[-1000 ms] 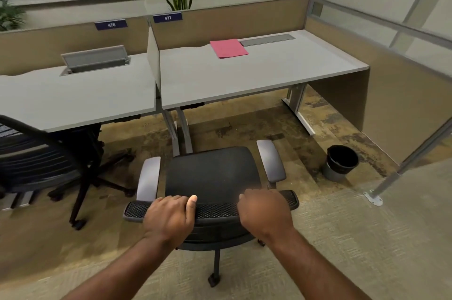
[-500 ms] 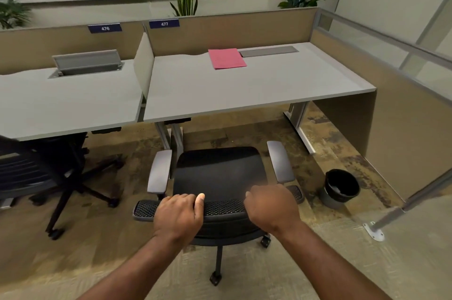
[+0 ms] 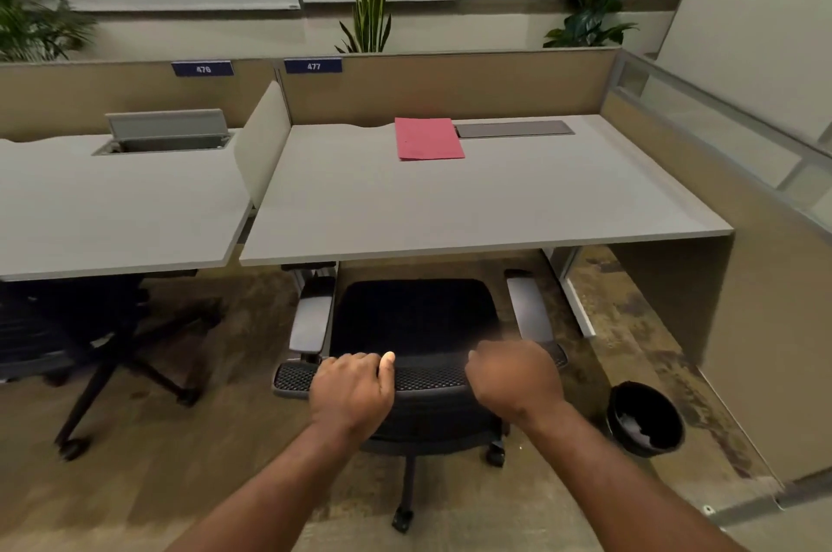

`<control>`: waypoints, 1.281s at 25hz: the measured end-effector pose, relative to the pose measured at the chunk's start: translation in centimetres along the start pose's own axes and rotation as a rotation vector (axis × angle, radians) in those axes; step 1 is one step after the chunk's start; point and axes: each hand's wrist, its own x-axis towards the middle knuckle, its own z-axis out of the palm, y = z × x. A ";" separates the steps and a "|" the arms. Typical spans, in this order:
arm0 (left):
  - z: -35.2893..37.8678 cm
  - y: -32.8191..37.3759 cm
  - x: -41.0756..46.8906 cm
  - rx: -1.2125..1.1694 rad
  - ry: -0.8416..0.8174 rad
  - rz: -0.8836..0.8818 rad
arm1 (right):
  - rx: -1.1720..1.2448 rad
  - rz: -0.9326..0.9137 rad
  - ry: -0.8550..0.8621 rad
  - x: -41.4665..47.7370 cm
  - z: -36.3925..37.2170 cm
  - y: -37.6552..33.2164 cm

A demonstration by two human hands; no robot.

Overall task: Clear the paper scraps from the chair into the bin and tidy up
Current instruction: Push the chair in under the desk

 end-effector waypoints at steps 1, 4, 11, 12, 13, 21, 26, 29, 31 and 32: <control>0.2 0.6 1.5 -0.001 0.000 -0.005 | -0.019 -0.001 -0.007 1.1 0.5 1.2; 1.0 2.0 6.3 0.008 -0.008 -0.008 | -0.037 0.056 -0.017 4.9 2.3 4.9; 3.3 4.1 16.0 -0.016 -0.039 -0.006 | 0.012 0.117 -0.094 12.4 4.5 11.0; 3.6 4.2 17.3 -0.022 -0.043 -0.008 | 0.019 0.119 -0.100 13.5 4.7 11.6; 3.9 4.3 18.6 -0.022 -0.041 -0.014 | 0.022 0.117 -0.113 14.6 4.9 12.2; 4.9 4.9 25.3 0.025 -0.041 -0.018 | 0.000 0.067 -0.170 20.2 5.6 15.6; 5.1 5.5 27.9 0.055 -0.051 -0.024 | 0.012 0.089 -0.173 21.9 7.2 17.5; 5.8 5.7 29.1 0.043 -0.049 -0.040 | 0.028 0.124 -0.210 22.6 8.3 18.9; 5.8 6.0 29.0 0.036 -0.062 -0.035 | 0.044 0.116 -0.240 22.6 8.7 19.3; 5.7 6.1 29.1 0.024 -0.046 -0.031 | 0.053 0.113 -0.238 22.7 8.7 19.4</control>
